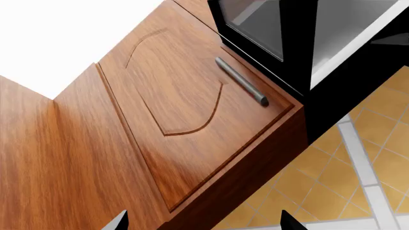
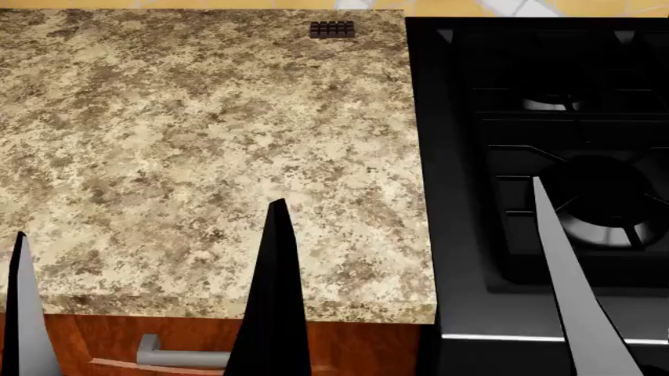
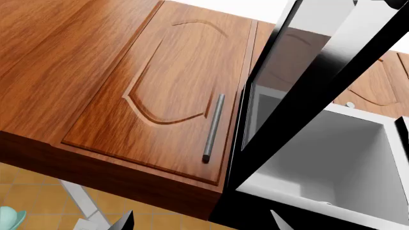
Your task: Close the microwave door
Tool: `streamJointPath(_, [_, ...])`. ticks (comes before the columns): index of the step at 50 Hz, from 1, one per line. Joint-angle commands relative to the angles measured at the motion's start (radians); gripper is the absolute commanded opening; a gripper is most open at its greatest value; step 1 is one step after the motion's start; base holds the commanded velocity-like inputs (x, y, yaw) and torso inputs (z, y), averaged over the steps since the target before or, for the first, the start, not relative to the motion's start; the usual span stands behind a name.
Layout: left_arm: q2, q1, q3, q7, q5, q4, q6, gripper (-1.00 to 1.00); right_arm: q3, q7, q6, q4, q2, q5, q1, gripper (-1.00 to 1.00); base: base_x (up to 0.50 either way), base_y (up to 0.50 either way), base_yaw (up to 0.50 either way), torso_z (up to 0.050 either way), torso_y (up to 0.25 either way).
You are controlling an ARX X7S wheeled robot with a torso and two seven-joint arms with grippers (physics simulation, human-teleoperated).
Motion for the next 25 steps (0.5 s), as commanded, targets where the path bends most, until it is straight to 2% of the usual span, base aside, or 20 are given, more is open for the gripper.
streamJointPath(1, [0.001,0.009,-0.010,-0.005,-0.007,0.000,0.016,1.00,-0.005,-0.003,0.003,-0.001,-0.001,-0.008,0.001,1.00,0.50,0.00,0.00,0.000,0.000])
streamJointPath(25, [0.001,0.010,-0.001,-0.007,0.008,0.000,0.014,1.00,-0.006,0.000,-0.008,-0.001,-0.001,-0.002,-0.006,1.00,0.48,0.00,0.00,0.000,0.001])
